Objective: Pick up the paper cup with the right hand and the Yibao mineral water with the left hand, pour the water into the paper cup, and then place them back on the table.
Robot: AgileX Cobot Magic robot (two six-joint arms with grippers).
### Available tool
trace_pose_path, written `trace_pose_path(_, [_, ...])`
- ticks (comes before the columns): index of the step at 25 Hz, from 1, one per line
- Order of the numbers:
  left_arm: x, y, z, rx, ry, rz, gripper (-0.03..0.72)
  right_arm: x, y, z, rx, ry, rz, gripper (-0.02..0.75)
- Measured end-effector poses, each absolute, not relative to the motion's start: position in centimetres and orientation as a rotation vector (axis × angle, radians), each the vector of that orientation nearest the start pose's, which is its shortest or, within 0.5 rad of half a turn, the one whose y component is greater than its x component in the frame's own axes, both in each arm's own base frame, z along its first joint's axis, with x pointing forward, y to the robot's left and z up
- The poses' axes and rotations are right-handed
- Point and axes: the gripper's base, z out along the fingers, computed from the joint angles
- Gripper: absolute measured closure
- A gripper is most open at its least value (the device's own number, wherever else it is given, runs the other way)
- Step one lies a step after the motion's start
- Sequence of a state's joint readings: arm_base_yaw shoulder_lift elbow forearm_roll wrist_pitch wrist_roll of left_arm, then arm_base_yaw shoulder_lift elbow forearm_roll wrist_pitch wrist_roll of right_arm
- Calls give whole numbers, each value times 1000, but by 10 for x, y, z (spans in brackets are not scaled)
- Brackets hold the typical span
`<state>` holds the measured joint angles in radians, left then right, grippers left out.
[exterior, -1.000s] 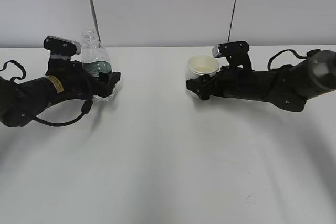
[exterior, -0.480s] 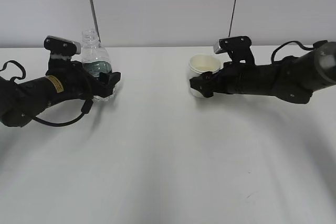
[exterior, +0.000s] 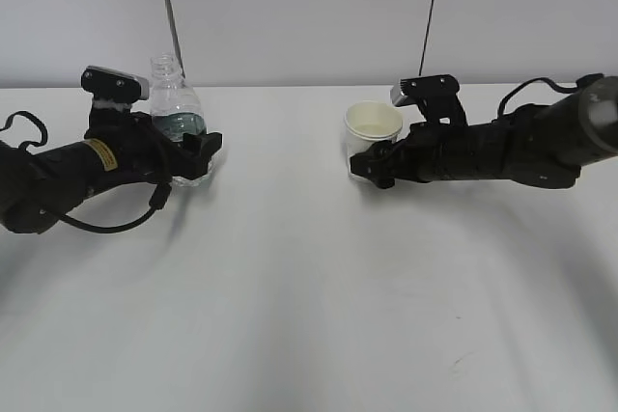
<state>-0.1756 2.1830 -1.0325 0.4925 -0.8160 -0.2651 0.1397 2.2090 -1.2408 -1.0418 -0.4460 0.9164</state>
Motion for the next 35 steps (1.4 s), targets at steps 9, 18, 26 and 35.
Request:
trace_pose_path(9, [404,-104,97,484,1817,-391,113,431,96,105,-491,2184,454,144])
trace_pose_path(18, [404,-104,97,484,1817,-391,113,429,93,106,-471,2228,437,145])
trace_pose_path(26, [404,-104,97,484,1817,-391,113,427,92,122,-477,2242,417,145])
trace_pose_path(35, [404,-104,97,484,1817,-391,113,422,92,133,-501,2273,419,148])
